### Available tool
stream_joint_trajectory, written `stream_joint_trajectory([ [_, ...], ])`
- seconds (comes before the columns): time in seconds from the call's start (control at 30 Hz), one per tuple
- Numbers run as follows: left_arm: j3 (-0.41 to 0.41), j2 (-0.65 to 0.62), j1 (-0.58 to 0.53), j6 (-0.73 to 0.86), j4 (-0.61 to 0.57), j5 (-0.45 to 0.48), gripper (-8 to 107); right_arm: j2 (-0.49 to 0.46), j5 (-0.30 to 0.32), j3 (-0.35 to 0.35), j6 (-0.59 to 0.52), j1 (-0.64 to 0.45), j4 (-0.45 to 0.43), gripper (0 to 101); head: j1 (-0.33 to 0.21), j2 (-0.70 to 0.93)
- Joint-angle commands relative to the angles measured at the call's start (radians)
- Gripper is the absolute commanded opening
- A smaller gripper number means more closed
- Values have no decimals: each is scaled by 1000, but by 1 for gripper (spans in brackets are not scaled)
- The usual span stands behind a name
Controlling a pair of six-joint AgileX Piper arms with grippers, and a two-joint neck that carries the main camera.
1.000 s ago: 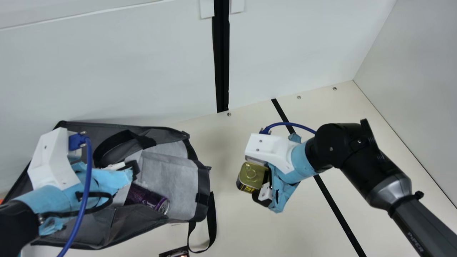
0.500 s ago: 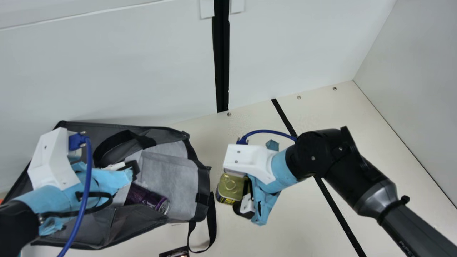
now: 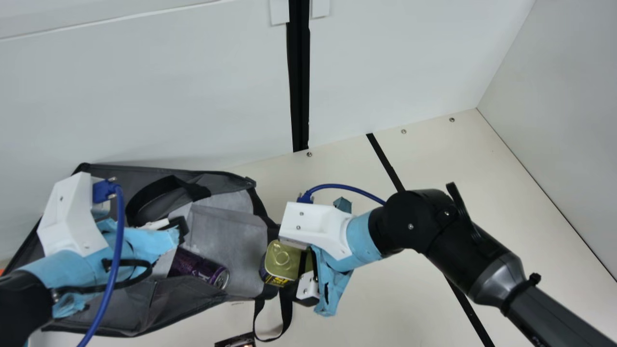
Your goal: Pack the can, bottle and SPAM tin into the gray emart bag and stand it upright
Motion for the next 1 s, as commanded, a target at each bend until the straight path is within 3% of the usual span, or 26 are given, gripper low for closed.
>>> stream_joint_trajectory([
  [0.0,0,0,0,0,0,0,-8,0,-27,5,-14,4,41,0,-23,-1],
  [0.43,0,0,0,0,0,0,-8,44,-167,27,-78,39,186,0,-23,-1],
  [0.97,0,0,0,0,0,0,-8,176,-278,-32,-78,111,252,0,-23,-1],
])
